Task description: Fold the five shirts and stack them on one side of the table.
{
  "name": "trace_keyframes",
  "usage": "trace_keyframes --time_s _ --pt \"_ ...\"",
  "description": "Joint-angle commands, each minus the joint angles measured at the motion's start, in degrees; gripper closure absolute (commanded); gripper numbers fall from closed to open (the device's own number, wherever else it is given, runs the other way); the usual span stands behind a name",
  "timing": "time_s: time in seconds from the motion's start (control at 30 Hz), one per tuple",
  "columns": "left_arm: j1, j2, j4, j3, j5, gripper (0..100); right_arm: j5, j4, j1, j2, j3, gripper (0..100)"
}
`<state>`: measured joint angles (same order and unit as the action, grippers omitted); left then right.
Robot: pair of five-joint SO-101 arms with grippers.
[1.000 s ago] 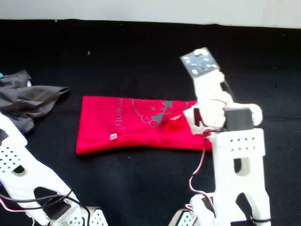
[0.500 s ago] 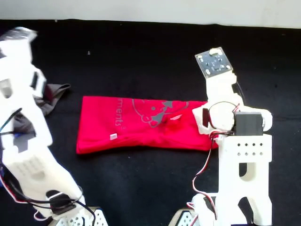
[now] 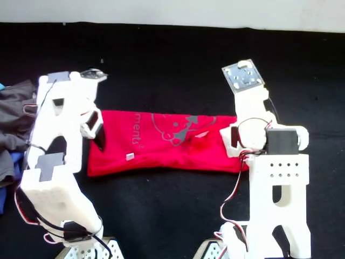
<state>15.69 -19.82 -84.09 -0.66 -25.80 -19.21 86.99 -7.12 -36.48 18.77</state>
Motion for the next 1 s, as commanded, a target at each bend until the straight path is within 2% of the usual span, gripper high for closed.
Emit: trace_keyframes --time_s 0.0,0.2,0.43,0.5,0.6,0.63,0.8,0.97 --pt "-0.92 3.30 5.45 2.15 -0.35 79 0.18 0.13 0.57 -1.80 -0.22 82.1" --pt "0.92 2.33 13.01 5.85 1.14 79 0.18 0.13 0.66 -1.80 -0.22 82.1" --pt "0.57 -7.69 13.45 1.27 7.38 80 0.18 0.13 0.66 -1.80 -0.22 82.1" --pt "0.48 -10.42 12.40 -0.22 7.21 85 0.18 0.13 0.66 -1.80 -0.22 82.1" --pt "0.66 -13.05 9.23 -3.91 7.21 98 0.18 0.22 0.75 -1.80 -0.22 82.1" --pt "0.75 -13.76 8.26 -5.14 7.21 100 0.18 0.75 1.01 -1.80 -0.40 82.1" --pt "2.86 -14.11 6.77 -8.92 7.03 99 -1.67 2.95 9.10 -4.26 -0.13 82.1" --pt "8.31 -13.67 2.11 -16.13 2.37 99 -8.00 -1.80 21.14 -10.68 12.09 82.1"
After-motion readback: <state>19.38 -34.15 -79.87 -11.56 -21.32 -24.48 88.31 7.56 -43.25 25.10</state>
